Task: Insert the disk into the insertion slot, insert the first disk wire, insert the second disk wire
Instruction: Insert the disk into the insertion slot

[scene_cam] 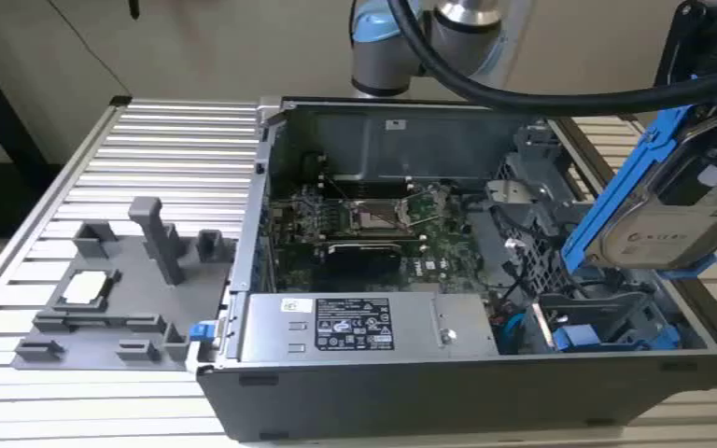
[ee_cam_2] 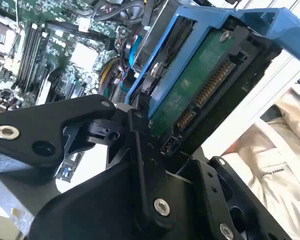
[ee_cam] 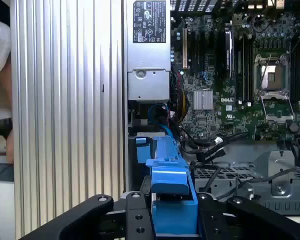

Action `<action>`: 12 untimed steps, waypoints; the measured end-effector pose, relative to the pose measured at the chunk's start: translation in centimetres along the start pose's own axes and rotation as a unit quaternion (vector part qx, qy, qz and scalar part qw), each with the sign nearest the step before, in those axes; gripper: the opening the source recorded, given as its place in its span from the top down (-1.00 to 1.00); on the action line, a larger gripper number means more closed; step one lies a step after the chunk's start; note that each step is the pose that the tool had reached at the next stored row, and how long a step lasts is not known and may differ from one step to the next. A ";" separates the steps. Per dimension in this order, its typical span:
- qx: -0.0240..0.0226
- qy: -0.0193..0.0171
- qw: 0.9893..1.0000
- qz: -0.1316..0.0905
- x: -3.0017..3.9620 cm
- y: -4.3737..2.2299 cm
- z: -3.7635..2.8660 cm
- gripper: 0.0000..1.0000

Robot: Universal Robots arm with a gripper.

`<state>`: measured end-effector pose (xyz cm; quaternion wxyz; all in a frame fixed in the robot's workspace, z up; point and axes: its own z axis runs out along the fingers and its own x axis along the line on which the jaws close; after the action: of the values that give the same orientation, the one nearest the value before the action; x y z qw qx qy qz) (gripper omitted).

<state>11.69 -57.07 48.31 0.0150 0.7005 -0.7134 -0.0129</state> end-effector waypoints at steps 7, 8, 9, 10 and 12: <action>0.000 0.000 1.000 0.000 0.00 0.00 0.02 0.35; 0.000 0.000 1.000 0.000 0.00 0.00 0.04 0.35; 0.000 0.000 1.000 0.000 0.00 0.00 0.06 0.35; 0.000 0.000 1.000 0.000 0.00 -0.01 0.08 0.35; 0.000 0.000 1.000 0.000 0.00 -0.01 0.17 0.35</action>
<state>11.69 -57.07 48.14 0.0150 0.7005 -0.7134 -0.0128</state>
